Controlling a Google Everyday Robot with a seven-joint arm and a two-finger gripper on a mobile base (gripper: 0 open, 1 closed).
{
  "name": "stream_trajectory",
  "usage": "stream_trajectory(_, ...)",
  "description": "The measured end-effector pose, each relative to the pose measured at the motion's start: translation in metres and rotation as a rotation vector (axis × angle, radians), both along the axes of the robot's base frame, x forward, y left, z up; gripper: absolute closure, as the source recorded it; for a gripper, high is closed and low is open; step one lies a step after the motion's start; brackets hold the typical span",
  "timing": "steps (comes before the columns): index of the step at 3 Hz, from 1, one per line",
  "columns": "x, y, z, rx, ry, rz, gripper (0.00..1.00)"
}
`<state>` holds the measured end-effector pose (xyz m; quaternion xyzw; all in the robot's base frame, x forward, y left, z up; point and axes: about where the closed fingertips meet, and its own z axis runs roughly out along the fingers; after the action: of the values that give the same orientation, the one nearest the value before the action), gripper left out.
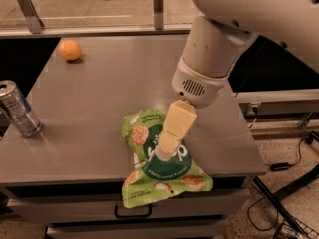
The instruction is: Move green rice chip bag near redbull can
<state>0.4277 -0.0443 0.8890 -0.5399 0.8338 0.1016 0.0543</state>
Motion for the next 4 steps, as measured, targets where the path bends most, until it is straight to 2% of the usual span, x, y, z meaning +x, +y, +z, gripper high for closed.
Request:
stream_trajectory(2, 0.0, 0.032, -0.012, -0.012, 0.016, 0.014, 0.0)
stream_trajectory(4, 0.001, 0.045, -0.029, -0.041, 0.034, 0.017, 0.0)
